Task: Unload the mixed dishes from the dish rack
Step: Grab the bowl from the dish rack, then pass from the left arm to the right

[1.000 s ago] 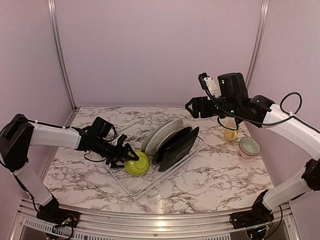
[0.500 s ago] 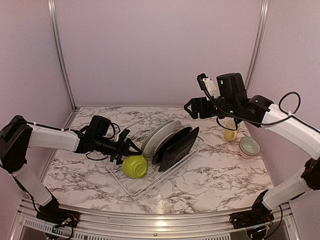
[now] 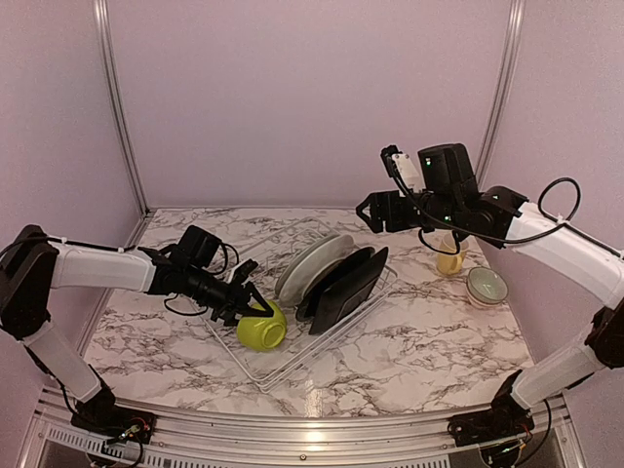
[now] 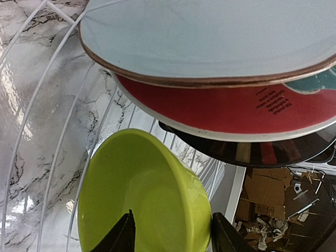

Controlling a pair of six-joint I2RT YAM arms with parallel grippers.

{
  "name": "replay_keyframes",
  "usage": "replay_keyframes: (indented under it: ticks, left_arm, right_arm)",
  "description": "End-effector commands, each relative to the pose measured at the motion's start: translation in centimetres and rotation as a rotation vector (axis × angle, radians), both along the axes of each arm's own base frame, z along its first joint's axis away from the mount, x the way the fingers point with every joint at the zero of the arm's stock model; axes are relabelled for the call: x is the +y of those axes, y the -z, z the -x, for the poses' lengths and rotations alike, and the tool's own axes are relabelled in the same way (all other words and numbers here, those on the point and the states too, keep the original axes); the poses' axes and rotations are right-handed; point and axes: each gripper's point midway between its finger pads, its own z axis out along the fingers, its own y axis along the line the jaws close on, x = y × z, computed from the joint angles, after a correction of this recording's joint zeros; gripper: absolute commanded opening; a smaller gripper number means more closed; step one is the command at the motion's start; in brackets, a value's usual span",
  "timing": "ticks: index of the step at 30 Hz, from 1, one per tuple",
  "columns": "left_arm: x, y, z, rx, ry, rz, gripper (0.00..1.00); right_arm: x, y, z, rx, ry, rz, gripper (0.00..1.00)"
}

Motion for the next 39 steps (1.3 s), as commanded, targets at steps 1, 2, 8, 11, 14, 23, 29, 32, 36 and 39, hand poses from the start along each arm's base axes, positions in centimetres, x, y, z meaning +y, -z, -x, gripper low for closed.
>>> replay_keyframes:
  ticks: [1, 2, 8, 11, 14, 23, 29, 32, 36, 39]
  left_arm:
    - [-0.5, -0.1, 0.6, 0.023, 0.029, 0.023, 0.46]
    - [-0.5, -0.1, 0.6, 0.023, 0.029, 0.026, 0.42]
    - [-1.5, -0.4, 1.6, 0.034, 0.06, 0.058, 0.24]
    - [-1.4, -0.8, 1.8, 0.028, 0.06, 0.058, 0.21]
    - [-1.3, -1.7, 1.8, 0.01, 0.052, 0.07, 0.16]
    - [-0.7, -5.7, 1.3, -0.075, -0.014, 0.084, 0.0]
    - [-0.6, -9.2, 0.9, -0.17, -0.05, 0.109, 0.0]
    - [-0.1, -11.8, 0.7, -0.276, -0.067, 0.122, 0.0]
    - [0.7, -15.2, -0.1, -0.449, -0.103, 0.096, 0.0]
    - [1.4, -17.4, -1.1, -0.603, -0.153, 0.02, 0.0]
  right_arm:
    - [0.5, -0.7, 0.0, -0.005, -0.004, -0.026, 0.79]
    - [0.3, -0.7, 0.1, -0.007, -0.001, -0.025, 0.79]
    - [0.1, -0.9, 0.1, -0.011, 0.006, -0.027, 0.79]
    - [0.2, -0.9, 0.2, -0.008, 0.002, -0.033, 0.79]
    - [0.3, -0.9, 0.2, -0.01, 0.002, -0.033, 0.79]
    - [0.3, -2.4, -0.1, -0.045, -0.004, -0.027, 0.8]
    - [0.1, -2.7, -0.8, -0.059, 0.012, 0.026, 0.82]
    - [-0.2, -2.6, -1.2, -0.058, 0.026, 0.078, 0.82]
    - [-1.0, -3.7, -1.4, -0.086, 0.058, 0.094, 0.84]
    - [-1.6, -4.7, -1.4, -0.115, 0.075, 0.091, 0.86]
